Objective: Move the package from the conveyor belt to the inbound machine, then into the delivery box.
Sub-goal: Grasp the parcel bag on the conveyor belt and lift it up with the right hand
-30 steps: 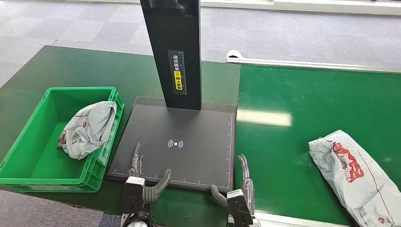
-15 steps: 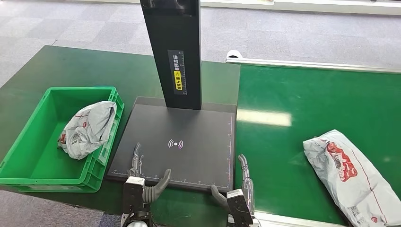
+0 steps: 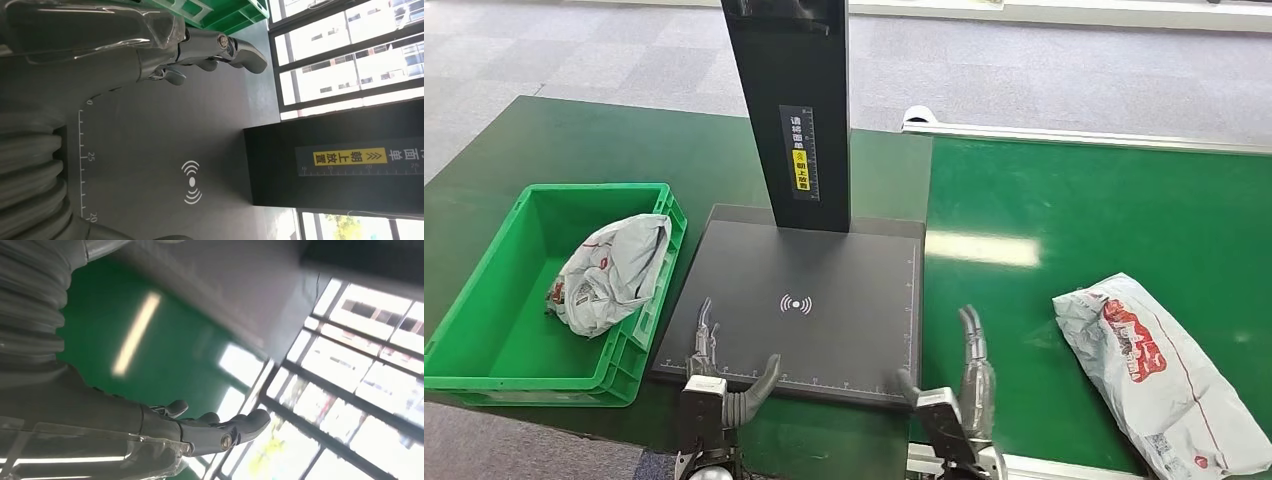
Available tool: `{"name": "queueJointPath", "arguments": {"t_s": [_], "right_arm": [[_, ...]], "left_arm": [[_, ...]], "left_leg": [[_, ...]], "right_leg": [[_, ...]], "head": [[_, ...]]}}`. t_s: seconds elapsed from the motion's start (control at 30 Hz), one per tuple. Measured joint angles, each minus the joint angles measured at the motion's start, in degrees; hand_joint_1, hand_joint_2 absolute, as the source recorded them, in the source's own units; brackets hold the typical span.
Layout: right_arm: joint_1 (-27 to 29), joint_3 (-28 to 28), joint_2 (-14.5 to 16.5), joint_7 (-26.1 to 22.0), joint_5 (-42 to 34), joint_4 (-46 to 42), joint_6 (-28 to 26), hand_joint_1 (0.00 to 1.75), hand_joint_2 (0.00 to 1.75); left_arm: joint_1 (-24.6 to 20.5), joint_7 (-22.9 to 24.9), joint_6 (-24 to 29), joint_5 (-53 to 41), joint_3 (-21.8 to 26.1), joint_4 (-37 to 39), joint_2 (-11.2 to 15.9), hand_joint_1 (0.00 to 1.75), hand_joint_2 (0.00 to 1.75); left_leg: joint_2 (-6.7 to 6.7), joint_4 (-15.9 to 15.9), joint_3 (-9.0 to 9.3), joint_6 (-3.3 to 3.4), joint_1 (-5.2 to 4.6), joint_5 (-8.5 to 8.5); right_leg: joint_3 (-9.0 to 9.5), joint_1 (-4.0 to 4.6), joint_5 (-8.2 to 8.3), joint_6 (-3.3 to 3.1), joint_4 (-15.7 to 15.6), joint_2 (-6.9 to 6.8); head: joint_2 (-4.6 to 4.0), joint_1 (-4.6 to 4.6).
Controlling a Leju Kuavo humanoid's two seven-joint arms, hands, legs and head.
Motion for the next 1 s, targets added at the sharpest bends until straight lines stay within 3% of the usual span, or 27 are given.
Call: {"name": "queueJointPath", "arguments": {"t_s": [0.13, 0.23, 0.4, 0.63, 0.9, 1.0], "right_arm": [[0.4, -9.7, -2.6, 7.4, 6.2, -4.6, 0.5, 0.0, 1.75], [1.6, -18.7, -4.6, 15.1, 10.3, -7.1, 3.9, 0.0, 1.75], [3.2, -30.3, -6.2, 19.4, 14.3, -7.9, 9.6, 0.0, 1.75], [3.1, -36.6, -6.2, 26.7, 20.0, -7.0, 18.3, 0.0, 1.75], [1.8, -38.0, -6.0, 34.4, 25.3, -2.7, 27.2, 0.03, 1.75], [0.5, -38.0, -6.0, 35.4, 26.7, -0.8, 27.7, 1.23, 1.75]], "left_arm": [[1.0, 0.0, 0.1, -0.3, 0.5, -1.1, 0.0, 0.0, 1.75], [1.9, 0.0, 0.1, -0.4, 0.6, -2.1, 0.0, 0.0, 1.75], [3.4, 0.0, 0.1, -1.8, 0.6, -3.2, -0.8, 0.0, 1.75], [3.5, 0.0, 0.1, -1.9, 0.6, -3.3, -1.4, 0.0, 1.75], [3.7, 0.0, 0.1, -2.1, 0.7, -3.3, -1.4, 0.0, 1.75], [3.9, 0.0, 0.1, -2.6, 0.8, -3.3, -1.4, 0.0, 1.75]], "left_leg": [[-0.05, 0.0, 0.01, 0.02, -0.04, -0.01], [-0.09, 0.0, 0.0, 0.07, -0.06, -0.04], [-0.01, 0.0, -0.01, 0.13, -0.05, -0.1], [0.0, 0.0, 0.03, 0.13, -0.04, -0.08], [-0.01, 0.0, 0.03, 0.13, -0.05, -0.08], [0.02, 0.0, 0.03, 0.13, -0.05, -0.08]], "right_leg": [[0.01, -0.07, 0.01, 0.01, 0.0, -0.03], [0.02, -0.1, 0.01, 0.02, 0.0, -0.04], [0.01, -0.09, 0.0, 0.02, 0.0, -0.02], [0.05, -0.06, 0.0, 0.01, 0.0, -0.01], [0.05, -0.08, 0.0, 0.02, 0.0, -0.01], [0.05, -0.07, 0.0, 0.02, 0.0, -0.01]], "head": [[-0.01, 0.0], [-0.01, 0.0], [0.0, 0.01], [0.0, -0.01], [-0.01, -0.01], [-0.01, -0.02]]}}
